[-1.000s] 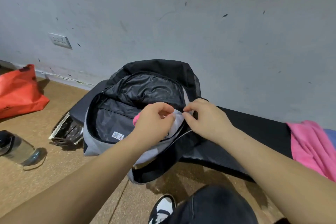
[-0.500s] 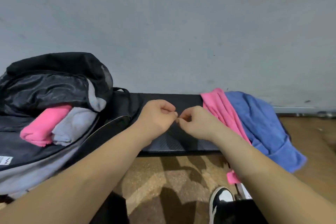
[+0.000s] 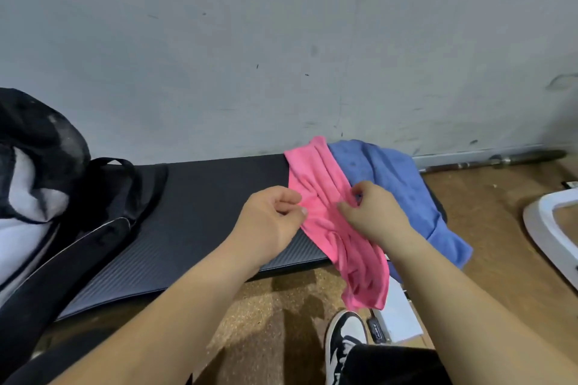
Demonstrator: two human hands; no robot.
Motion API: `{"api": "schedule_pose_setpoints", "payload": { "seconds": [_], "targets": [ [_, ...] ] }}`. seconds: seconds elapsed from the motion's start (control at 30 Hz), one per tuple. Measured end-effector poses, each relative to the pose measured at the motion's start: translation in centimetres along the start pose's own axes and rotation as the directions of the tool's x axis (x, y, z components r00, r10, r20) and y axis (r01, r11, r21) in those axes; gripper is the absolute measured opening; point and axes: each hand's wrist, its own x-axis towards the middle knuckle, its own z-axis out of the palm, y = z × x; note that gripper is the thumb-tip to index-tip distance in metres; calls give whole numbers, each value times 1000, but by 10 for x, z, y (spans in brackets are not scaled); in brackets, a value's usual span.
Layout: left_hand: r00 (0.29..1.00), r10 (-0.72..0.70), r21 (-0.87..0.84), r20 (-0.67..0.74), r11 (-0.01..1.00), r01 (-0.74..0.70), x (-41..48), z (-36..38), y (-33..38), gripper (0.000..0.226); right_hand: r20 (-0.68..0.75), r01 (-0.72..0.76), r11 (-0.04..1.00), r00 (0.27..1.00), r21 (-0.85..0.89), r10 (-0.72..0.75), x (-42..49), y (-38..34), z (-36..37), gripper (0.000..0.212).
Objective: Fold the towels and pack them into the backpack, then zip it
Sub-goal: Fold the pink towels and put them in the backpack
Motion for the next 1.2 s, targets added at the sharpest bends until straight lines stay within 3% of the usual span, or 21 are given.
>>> {"api": "schedule_pose_setpoints", "payload": {
  "seconds": [0.1,0.2,0.27,0.33,0.43,0.5,0.6,0.63,0.67,0.7,0.77,0.83,0.9,0.93,1.0,1.07,1.13,1.2],
  "targets": [
    [999,47,115,6,992,-48,2,5,-5,15,-51,2,999,999,-45,-5,0,-1,5,16],
    [991,128,238,33,962,-132,4,-1,-12,20,-100,109,993,989,-52,-113,1,-15,7,12],
    [990,135,303,51,942,-144,5,-6,-16,24,-98,165,974,984,156,-151,-4,-30,5,8],
    [996,87,322,31,942,-93,4,-7,-17,30,-74,172,890,985,423,-155,-14,-42,2,8],
    [998,-41,242,-49,969,51,10,-8,-15,51,-9,122,744,988,657,-154,-26,-55,-2,9],
    [986,-153,70,-65,985,158,17,-15,-9,56,21,85,610,986,788,-165,-31,-63,-6,10],
    [930,-333,-260,158,894,364,22,-29,1,48,91,-9,380,976,925,-198,-40,-76,-16,8],
    [905,-369,-296,214,858,420,21,-33,3,48,100,-23,360,976,933,-196,-42,-78,-19,10],
    [890,-389,-288,236,847,446,19,-36,3,48,70,12,426,982,905,-176,-43,-77,-21,11],
    [889,-395,-279,232,849,450,17,-39,3,44,2,92,577,987,811,-161,-42,-75,-22,12],
    [930,-349,-235,116,900,367,13,-47,0,30,-105,227,864,974,449,-202,-39,-69,-24,11],
    [975,-212,-92,-74,975,205,9,-61,-2,29,-59,244,956,969,165,-238,-40,-68,-26,11],
    [986,-35,41,-166,998,42,1,-77,1,24,6,253,967,967,8,-253,-44,-71,-22,14],
    [984,54,107,-169,994,-36,-6,-84,2,20,12,302,953,953,-17,-302,-46,-74,-19,15],
    [973,209,244,-99,953,-180,-23,-95,6,14,-31,456,885,890,93,-455,-51,-83,-12,8],
    [944,327,314,43,893,-323,-43,-105,8,9,-23,596,766,792,241,-610,-61,-97,-6,29],
    [896,414,343,159,828,-443,-63,-115,11,8,53,693,650,670,311,-740,-72,-112,-4,54],
    [870,464,322,168,808,-493,-82,-125,15,8,206,679,613,586,404,-784,-83,-125,-5,50]
  ]
}}
